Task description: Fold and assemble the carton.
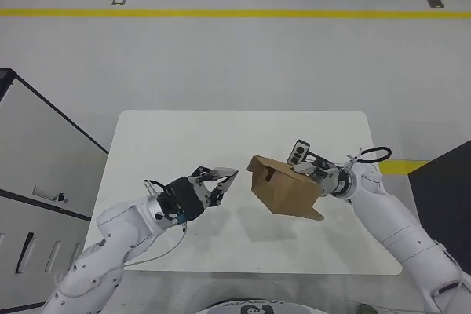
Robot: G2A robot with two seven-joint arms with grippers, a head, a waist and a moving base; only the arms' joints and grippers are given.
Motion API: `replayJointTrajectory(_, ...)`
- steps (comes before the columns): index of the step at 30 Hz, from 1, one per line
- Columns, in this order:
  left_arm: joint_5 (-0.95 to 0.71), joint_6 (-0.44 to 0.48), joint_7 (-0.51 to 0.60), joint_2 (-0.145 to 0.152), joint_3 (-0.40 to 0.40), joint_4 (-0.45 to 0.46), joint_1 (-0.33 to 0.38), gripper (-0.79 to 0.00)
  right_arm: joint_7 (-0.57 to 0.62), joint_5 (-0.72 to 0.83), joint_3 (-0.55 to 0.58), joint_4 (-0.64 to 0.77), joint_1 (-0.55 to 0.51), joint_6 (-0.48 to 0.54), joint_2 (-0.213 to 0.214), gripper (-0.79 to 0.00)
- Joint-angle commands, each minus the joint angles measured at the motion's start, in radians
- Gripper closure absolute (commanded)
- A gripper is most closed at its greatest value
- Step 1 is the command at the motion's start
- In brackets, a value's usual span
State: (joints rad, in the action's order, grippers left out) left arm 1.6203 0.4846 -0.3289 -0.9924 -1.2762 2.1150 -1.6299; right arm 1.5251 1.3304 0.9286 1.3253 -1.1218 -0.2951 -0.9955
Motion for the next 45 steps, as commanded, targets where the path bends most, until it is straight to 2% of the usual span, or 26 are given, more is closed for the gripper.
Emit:
replayJointTrajectory(1,0.006,-0.012,-0.022,-0.001,-0.001,0.008,0.0,0.0,0.001,0.005,-0.02,-0.012,0.009,0.001,0.003,0.0)
replayJointTrajectory(10,0.009,0.029,-0.055,0.0,0.008,0.04,0.011,0.0,0.011,-0.026,-0.057,-0.054,0.034,0.011,0.016,0.0)
replayJointTrajectory(25,0.011,0.049,-0.005,-0.02,0.118,0.003,0.131,0.0,0.011,-0.081,-0.065,-0.047,0.041,0.011,0.032,0.0)
replayJointTrajectory(45,0.042,0.079,0.098,-0.047,0.256,0.01,0.256,0.0,0.011,-0.167,-0.046,-0.05,0.04,0.029,0.029,0.0)
